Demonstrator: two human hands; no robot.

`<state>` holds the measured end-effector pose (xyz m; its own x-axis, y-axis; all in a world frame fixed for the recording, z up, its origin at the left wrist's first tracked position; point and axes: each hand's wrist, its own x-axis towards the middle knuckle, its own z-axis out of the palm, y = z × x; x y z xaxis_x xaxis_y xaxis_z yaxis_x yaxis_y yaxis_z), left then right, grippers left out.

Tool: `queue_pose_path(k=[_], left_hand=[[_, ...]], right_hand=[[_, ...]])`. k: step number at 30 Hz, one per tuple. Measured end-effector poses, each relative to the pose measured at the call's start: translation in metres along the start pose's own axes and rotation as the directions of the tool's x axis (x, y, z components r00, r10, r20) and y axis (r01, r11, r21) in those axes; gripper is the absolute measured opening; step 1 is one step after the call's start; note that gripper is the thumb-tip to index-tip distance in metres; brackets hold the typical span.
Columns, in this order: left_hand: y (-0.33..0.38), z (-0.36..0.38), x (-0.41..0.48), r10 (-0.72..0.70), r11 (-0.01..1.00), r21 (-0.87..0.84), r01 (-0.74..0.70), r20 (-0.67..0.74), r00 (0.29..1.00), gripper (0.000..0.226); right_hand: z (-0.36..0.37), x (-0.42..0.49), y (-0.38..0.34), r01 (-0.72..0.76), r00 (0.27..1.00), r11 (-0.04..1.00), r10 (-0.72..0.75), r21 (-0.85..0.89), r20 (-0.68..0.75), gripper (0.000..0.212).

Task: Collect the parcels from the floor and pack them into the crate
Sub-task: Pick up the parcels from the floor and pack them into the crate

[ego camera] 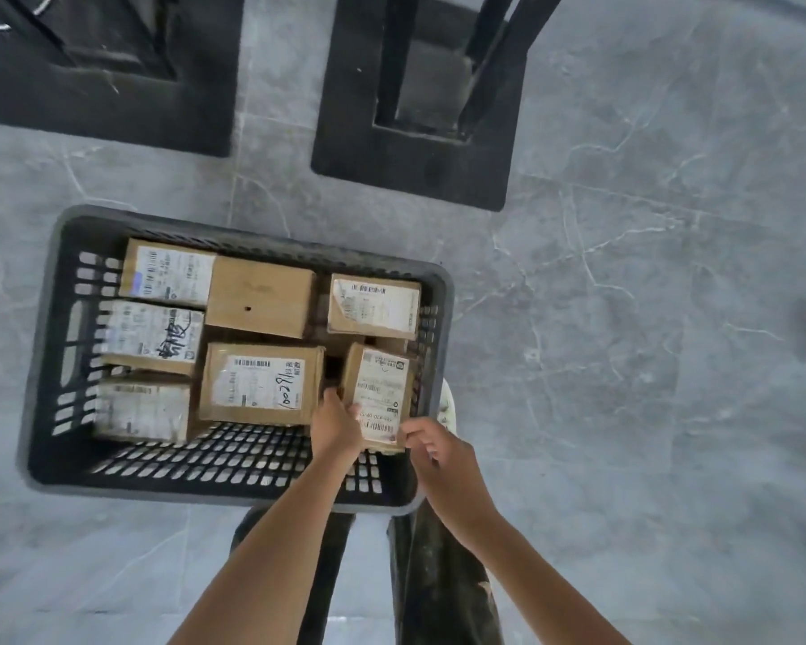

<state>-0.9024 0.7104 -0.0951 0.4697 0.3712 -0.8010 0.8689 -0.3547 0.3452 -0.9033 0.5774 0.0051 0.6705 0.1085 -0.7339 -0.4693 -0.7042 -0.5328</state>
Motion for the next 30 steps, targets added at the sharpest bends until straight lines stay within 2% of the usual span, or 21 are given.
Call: queue_pose_path(k=[4, 7, 10, 12, 14, 16, 20, 25, 30], left_hand=[[-0.011, 0.009, 0.002, 0.061, 0.991, 0.121, -0.056, -0.035, 0.998, 0.031], [-0.008, 0.014, 0.002, 0.061, 0.951, 0.301, -0.075, 0.054, 0.997, 0.029], [0.003, 0.004, 0.0, 0.043, 0.921, 0.38, -0.086, 0.119, 0.992, 0.052], [0.013, -0.013, -0.008, 0.141, 0.885, 0.419, -0.2, 0.167, 0.976, 0.042], [0.024, -0.041, -0.024, 0.256, 0.842, 0.434, -0.322, 0.204, 0.945, 0.023], [0.035, -0.08, -0.044, 0.324, 0.818, 0.437, -0.373, 0.185, 0.928, 0.02], [0.062, -0.18, -0.089, 0.374, 0.812, 0.443, -0.38, 0.105, 0.922, 0.023], [0.097, -0.298, -0.162, 0.418, 0.82, 0.412, -0.397, 0.043, 0.908, 0.025], [0.113, -0.346, -0.209, 0.457, 0.834, 0.352, -0.425, -0.008, 0.889, 0.024]], right_hand=[[0.003, 0.014, 0.009, 0.058, 0.998, 0.998, -0.058, -0.016, -0.002, 0.022], [0.003, 0.019, 0.011, 0.084, 0.996, 0.996, -0.084, -0.009, -0.001, 0.019], [-0.004, 0.017, 0.007, 0.079, 0.997, 0.997, -0.079, -0.005, -0.008, 0.023], [-0.013, 0.01, -0.001, 0.055, 0.998, 0.998, -0.055, 0.008, -0.001, 0.025], [-0.026, 0.001, -0.014, 0.033, 0.999, 0.999, -0.033, 0.014, -0.006, 0.025], [-0.044, -0.013, -0.033, 0.031, 0.999, 0.999, -0.031, 0.029, -0.024, 0.022], [-0.083, -0.05, -0.091, 0.029, 0.999, 0.993, -0.024, 0.112, -0.042, 0.017], [-0.133, -0.113, -0.173, 0.088, 0.994, 0.988, -0.077, 0.129, -0.083, 0.017], [-0.151, -0.151, -0.216, 0.122, 0.989, 0.983, -0.109, 0.133, -0.101, 0.017]])
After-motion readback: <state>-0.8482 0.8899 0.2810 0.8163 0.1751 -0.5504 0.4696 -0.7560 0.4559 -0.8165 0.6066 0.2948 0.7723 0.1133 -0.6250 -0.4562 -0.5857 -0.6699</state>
